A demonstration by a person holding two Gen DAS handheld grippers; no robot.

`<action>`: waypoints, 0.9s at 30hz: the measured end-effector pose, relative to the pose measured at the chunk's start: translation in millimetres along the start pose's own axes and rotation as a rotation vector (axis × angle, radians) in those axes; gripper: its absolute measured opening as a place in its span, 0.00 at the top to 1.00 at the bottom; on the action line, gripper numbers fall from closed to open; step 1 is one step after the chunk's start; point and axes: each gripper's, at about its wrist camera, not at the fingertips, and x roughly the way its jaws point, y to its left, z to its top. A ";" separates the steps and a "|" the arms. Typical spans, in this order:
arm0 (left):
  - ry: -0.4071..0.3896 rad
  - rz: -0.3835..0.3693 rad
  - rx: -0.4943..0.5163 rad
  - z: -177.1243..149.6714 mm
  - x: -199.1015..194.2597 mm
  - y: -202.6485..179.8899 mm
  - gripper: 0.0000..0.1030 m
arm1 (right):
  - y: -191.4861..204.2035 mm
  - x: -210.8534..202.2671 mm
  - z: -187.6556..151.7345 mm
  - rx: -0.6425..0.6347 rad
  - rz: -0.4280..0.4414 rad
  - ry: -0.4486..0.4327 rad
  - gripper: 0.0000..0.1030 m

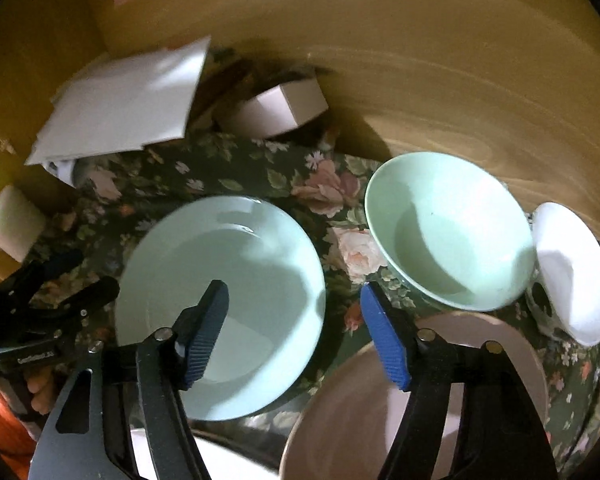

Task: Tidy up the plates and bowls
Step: 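Move both grippers to the mint green plate rim, then close both grippers on the mint green plate rim and lift it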

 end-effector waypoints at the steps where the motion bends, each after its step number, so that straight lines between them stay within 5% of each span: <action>1: 0.006 -0.004 -0.001 0.1 3.3 -0.3 0.08 | -0.7 4.4 1.3 -0.001 -0.002 0.015 0.40; 5: 0.035 -0.022 0.003 -1.2 15.3 -2.5 0.10 | -1.3 18.1 7.4 -0.025 -0.021 0.069 0.51; 11: 0.078 -0.032 0.008 -4.7 24.5 -0.5 0.27 | -0.3 32.8 11.8 -0.044 -0.030 0.135 0.62; 21: 0.087 -0.067 0.057 -13.9 27.2 -13.1 0.38 | 15.1 53.5 10.4 -0.093 -0.072 0.227 0.66; 27: 0.100 -0.096 0.080 -16.2 29.2 -22.0 0.57 | 28.4 50.6 5.3 -0.095 -0.059 0.220 0.75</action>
